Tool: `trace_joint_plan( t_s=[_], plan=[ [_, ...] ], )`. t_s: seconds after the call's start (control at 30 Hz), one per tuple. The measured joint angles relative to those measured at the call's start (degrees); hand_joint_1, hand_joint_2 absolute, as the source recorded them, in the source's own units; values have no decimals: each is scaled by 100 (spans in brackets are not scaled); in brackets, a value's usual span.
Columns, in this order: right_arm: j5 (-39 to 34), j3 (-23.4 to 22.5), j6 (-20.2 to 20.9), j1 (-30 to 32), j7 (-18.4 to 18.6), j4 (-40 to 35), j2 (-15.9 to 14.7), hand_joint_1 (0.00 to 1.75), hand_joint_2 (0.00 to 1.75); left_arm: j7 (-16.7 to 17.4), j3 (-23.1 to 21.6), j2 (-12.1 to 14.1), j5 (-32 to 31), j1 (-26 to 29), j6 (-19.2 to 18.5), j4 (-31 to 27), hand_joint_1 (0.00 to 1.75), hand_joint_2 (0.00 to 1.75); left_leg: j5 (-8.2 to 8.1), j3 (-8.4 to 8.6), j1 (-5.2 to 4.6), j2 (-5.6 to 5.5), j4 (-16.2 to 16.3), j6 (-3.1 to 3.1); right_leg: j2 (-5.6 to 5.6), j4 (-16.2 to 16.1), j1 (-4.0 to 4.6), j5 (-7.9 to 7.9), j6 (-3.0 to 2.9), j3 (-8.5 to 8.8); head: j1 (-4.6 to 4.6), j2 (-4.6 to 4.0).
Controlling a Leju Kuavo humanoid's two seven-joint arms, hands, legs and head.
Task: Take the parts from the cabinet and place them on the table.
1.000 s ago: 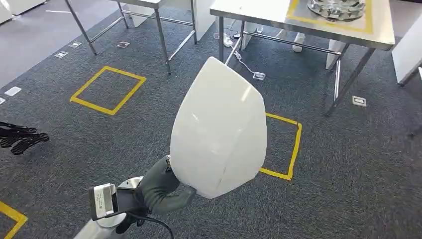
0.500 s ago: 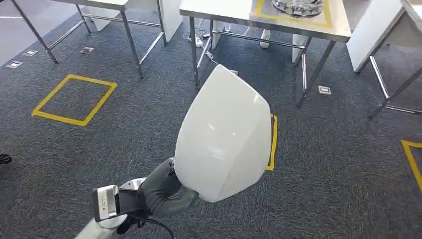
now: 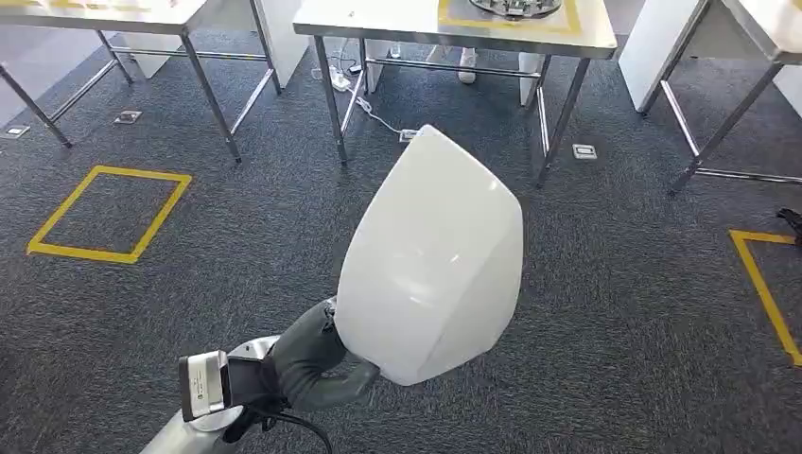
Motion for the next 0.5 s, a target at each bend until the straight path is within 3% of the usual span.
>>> trace_joint_plan(
  t_s=[0.2, 0.5],
  plan=[
    [0, 0, 15, -1, 0, 0, 0, 0, 0, 24, -28, 7, -42, -2, -7, 28, 175, 175, 17, 9, 8, -6, -19, -46, -2, 5, 5, -4, -20, -2, -2, 0],
    [0, 0, 15, -1, -20, 0, 0, 0, 0, 35, -42, 9, -68, -8, -9, 44, 175, 175, 15, 11, -3, -10, -15, -43, -2, 6, -1, 1, -12, 1, -2, 0]
  ],
)
